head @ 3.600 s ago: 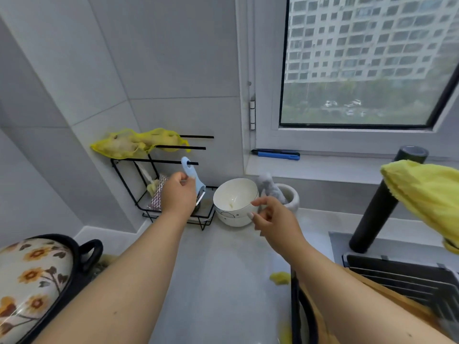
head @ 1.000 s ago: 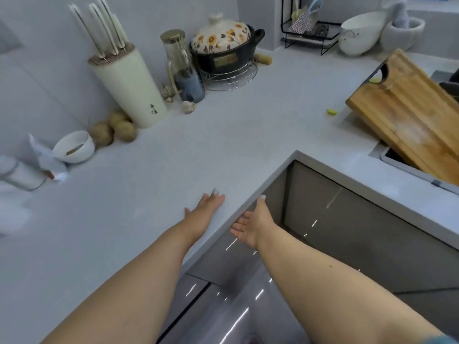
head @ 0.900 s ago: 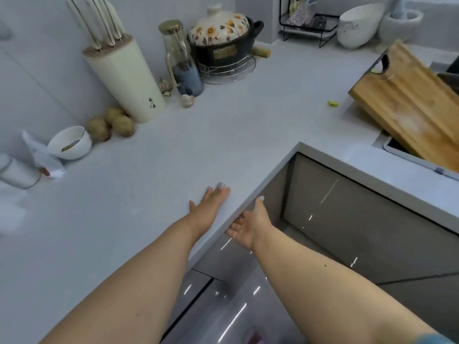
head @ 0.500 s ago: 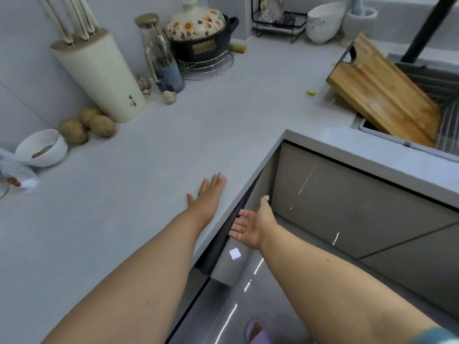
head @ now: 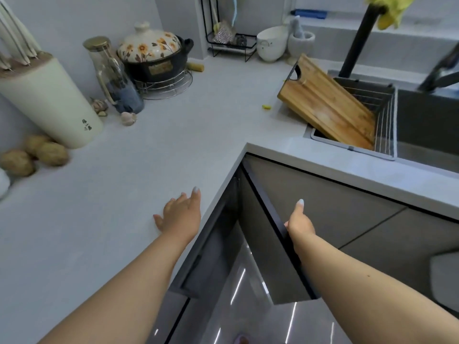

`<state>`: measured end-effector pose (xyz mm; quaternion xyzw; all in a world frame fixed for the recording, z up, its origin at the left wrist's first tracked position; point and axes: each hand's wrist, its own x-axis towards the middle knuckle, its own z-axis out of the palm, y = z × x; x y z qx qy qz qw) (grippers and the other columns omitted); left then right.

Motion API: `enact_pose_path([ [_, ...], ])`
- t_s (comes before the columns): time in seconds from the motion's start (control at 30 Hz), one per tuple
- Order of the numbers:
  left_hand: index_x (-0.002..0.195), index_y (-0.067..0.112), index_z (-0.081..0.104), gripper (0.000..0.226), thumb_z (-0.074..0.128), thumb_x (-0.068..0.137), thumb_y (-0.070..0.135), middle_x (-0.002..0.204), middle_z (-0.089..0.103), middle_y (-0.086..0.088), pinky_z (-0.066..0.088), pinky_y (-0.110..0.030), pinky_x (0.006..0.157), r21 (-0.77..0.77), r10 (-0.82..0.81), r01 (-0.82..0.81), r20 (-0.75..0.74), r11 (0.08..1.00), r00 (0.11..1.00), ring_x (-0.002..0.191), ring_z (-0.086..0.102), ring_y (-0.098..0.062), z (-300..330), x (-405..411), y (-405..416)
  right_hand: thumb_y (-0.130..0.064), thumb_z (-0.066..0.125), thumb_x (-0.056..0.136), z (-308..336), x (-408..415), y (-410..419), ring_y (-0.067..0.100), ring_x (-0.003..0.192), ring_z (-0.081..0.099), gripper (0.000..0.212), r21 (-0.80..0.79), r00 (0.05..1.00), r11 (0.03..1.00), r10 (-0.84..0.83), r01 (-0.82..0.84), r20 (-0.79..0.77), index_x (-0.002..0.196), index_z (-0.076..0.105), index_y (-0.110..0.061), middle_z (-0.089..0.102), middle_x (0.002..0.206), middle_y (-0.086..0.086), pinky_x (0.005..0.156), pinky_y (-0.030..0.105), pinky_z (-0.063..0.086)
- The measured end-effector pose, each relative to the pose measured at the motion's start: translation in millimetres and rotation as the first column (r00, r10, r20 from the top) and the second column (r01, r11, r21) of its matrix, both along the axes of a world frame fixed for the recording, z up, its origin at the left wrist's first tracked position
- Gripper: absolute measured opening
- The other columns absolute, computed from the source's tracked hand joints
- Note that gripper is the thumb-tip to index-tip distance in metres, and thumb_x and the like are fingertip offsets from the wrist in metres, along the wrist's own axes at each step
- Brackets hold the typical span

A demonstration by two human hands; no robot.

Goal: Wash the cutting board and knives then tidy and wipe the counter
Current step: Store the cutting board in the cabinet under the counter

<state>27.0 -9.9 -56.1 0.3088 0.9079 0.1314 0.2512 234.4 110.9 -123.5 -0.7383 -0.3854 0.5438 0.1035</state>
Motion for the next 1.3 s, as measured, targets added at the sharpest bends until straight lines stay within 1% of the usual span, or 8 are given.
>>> enact_pose_path([
  [0.1, 0.06, 0.013, 0.051, 0.072, 0.003, 0.096, 0.055, 0.094, 0.062, -0.01, 0.017, -0.057, 0.113, 0.022, 0.012, -0.009, -0.128, 1.0, 0.992, 0.111, 0.051, -0.033, 10.3, 4.7, 16.6, -0.061, 0.003, 0.096, 10.5, 9.2, 11.1, 0.033, 0.109, 0.056, 0.089, 0.081, 0.982, 0.994, 0.055, -0.071, 0.178, 0.121, 0.058, 0.004, 0.059, 0.123, 0.017, 0.081, 0.037, 0.039],
  [0.37, 0.056, 0.013, 0.034, 0.057, 0.017, 0.097, 0.048, 0.064, 0.043, -0.002, 0.045, -0.042, 0.072, 0.403, -0.251, 0.275, -0.113, 0.873, 0.961, 0.074, 0.05, -0.03, 28.5, 35.0, 88.0, -0.058, 0.009, 0.097, 26.6, 17.8, 49.1, 0.033, 0.112, 0.051, 0.074, 0.338, 0.842, 0.88, 0.116, -0.333, 0.527, 0.121, 0.057, -0.008, 0.059, 0.119, 0.015, 0.094, 0.044, 0.037],
  [0.57, 0.069, 0.016, 0.043, 0.043, 0.031, 0.101, 0.043, 0.068, 0.047, 0.001, 0.036, -0.029, 0.058, 0.429, -0.274, 0.233, 0.035, 0.873, 0.961, 0.065, 0.045, -0.014, 63.8, 46.0, 181.7, -0.048, 0.024, 0.102, 65.4, 2.1, 121.2, 0.02, 0.084, 0.053, 0.044, 0.499, 0.999, 0.867, 0.02, -0.001, -0.033, 0.098, 0.051, -0.013, 0.056, 0.09, 0.004, 0.074, 0.036, 0.041],
  [0.7, 0.117, 0.013, 0.057, 0.038, 0.045, 0.095, 0.042, 0.11, 0.063, -0.006, 0.046, -0.032, 0.082, 0.383, -0.237, 0.167, 0.143, 0.909, 0.961, 0.102, 0.058, -0.024, 73.1, 41.6, 266.7, -0.045, 0.028, 0.102, 80.7, 0.0, 179.9, 0.026, 0.075, 0.055, 0.049, 0.291, 0.916, 0.919, -0.145, 0.264, -0.373, 0.109, 0.057, -0.006, 0.055, 0.081, 0.009, 0.077, 0.039, 0.05],
  [0.8, 0.122, -0.001, 0.054, 0.054, 0.05, 0.09, 0.042, 0.114, 0.061, -0.018, 0.047, -0.04, 0.091, 0.402, -0.143, 0.037, 0.238, 0.915, 0.961, 0.105, 0.058, -0.037, 74.8, 36.2, 326.6, -0.046, 0.032, 0.102, 85.6, 6.6, 216.4, 0.025, 0.072, 0.06, 0.054, 0.066, 0.793, 0.919, -0.296, 0.388, -0.533, 0.117, 0.053, 0.001, 0.06, 0.088, 0.013, 0.075, 0.038, 0.054],
  [0.9, 0.106, -0.002, 0.059, 0.054, 0.05, 0.08, 0.044, 0.093, 0.061, -0.015, 0.049, -0.041, 0.088, 0.404, -0.082, -0.09, 0.39, 0.911, 0.917, 0.089, 0.061, -0.032, 69.6, 36.1, 372.9, -0.044, 0.037, 0.101, 86.8, 14.9, 239.9, 0.028, 0.078, 0.062, 0.058, -0.159, 0.659, 0.897, -0.415, 0.413, -0.628, 0.133, 0.043, 0.004, 0.061, 0.095, 0.018, 0.069, 0.037, 0.054],
  [1.1, 0.115, 0.007, 0.057, 0.043, 0.061, 0.09, 0.042, 0.109, 0.066, -0.01, 0.055, -0.034, 0.064, 0.34, 0.014, -0.312, 0.656, 0.887, 0.754, 0.093, 0.065, -0.026, 56.4, 41.4, 418.3, -0.037, 0.042, 0.101, 90.9, 29.6, 265.8, 0.035, 0.091, 0.061, 0.064, -0.371, 0.536, 0.865, -0.501, 0.338, -0.68, 0.143, 0.026, 0.009, 0.058, 0.118, 0.03, 0.083, 0.041, 0.052],
  [1.3, 0.101, 0.012, 0.064, 0.04, 0.062, 0.087, 0.05, 0.089, 0.068, -0.004, 0.054, -0.032, 0.064, 0.331, -0.033, -0.239, 0.643, 0.913, 0.765, 0.077, 0.065, -0.02, 68.0, 48.6, 429.1, -0.042, 0.045, 0.099, 86.0, 33.8, 275.5, 0.036, 0.094, 0.062, 0.066, -0.473, 0.488, 0.831, -0.555, 0.291, -0.674, 0.137, 0.035, 0.011, 0.06, 0.105, 0.029, 0.078, 0.039, 0.052],
])
